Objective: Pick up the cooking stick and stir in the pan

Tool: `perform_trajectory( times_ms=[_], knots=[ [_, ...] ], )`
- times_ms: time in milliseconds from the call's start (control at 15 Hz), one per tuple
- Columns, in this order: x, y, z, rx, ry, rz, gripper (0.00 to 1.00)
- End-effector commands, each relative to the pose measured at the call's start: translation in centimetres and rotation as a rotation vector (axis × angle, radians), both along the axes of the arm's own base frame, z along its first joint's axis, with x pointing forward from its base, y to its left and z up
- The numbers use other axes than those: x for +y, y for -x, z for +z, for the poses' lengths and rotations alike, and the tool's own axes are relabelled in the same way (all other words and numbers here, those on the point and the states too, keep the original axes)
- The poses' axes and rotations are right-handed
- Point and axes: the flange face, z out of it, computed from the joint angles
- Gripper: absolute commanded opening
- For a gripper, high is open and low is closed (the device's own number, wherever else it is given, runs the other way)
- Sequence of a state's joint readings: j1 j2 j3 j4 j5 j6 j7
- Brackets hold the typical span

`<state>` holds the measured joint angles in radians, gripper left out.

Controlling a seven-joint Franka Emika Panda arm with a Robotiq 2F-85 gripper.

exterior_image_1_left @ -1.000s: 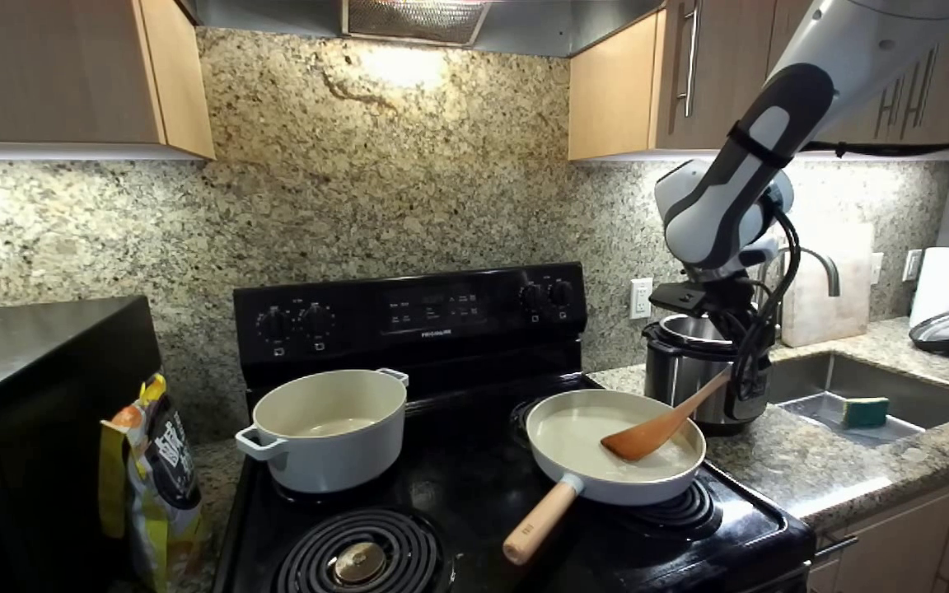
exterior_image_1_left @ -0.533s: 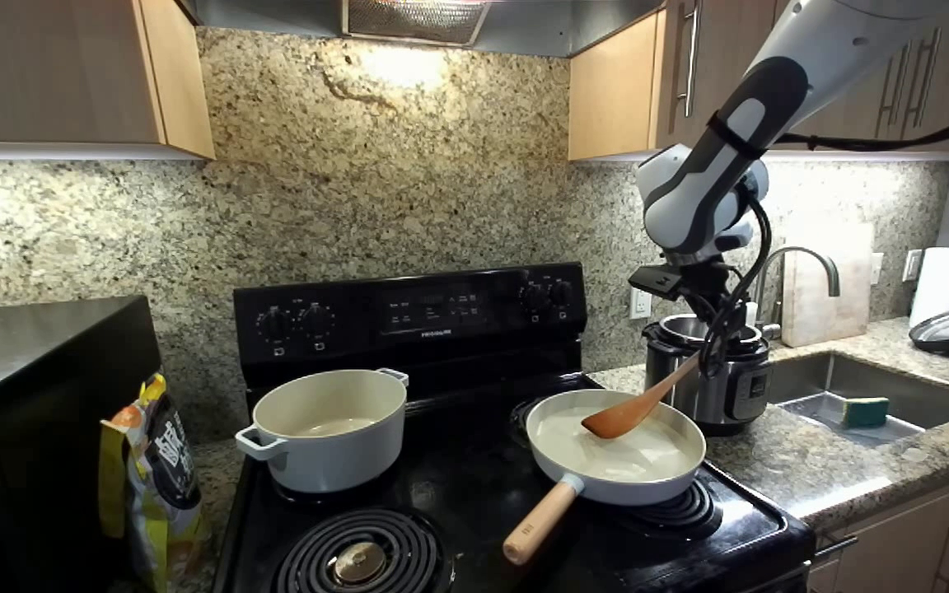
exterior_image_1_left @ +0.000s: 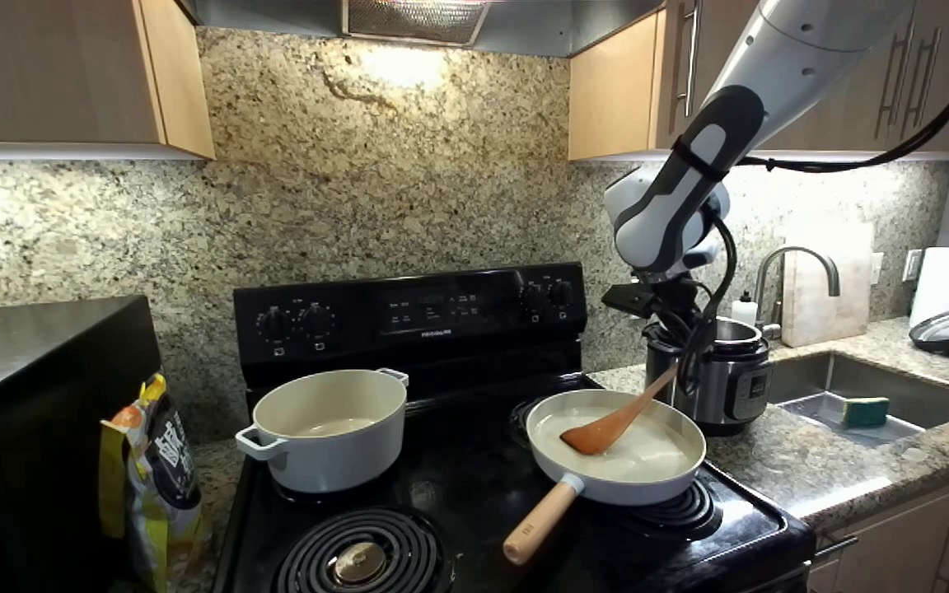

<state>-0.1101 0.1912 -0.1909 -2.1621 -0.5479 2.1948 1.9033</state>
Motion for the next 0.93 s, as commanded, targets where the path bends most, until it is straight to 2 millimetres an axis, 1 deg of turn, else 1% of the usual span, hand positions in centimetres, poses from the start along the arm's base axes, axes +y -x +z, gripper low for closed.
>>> perform_trajectory(
  times_ms=[0,333,467,600,867],
  knots=[
    [1.1,-0.1,-1.1,0.04,-0.017,0.028,0.1],
    [1.2,0.9,-1.4,0.049,-0.026,0.041,0.1],
    [1.9,2.6,-1.6,0.056,-0.031,0.033,0.1],
    [1.8,3.9,-1.9,0.068,-0.034,0.031,0.1],
    [0.7,6.4,-2.0,0.077,-0.043,0.008,0.1]
  ],
)
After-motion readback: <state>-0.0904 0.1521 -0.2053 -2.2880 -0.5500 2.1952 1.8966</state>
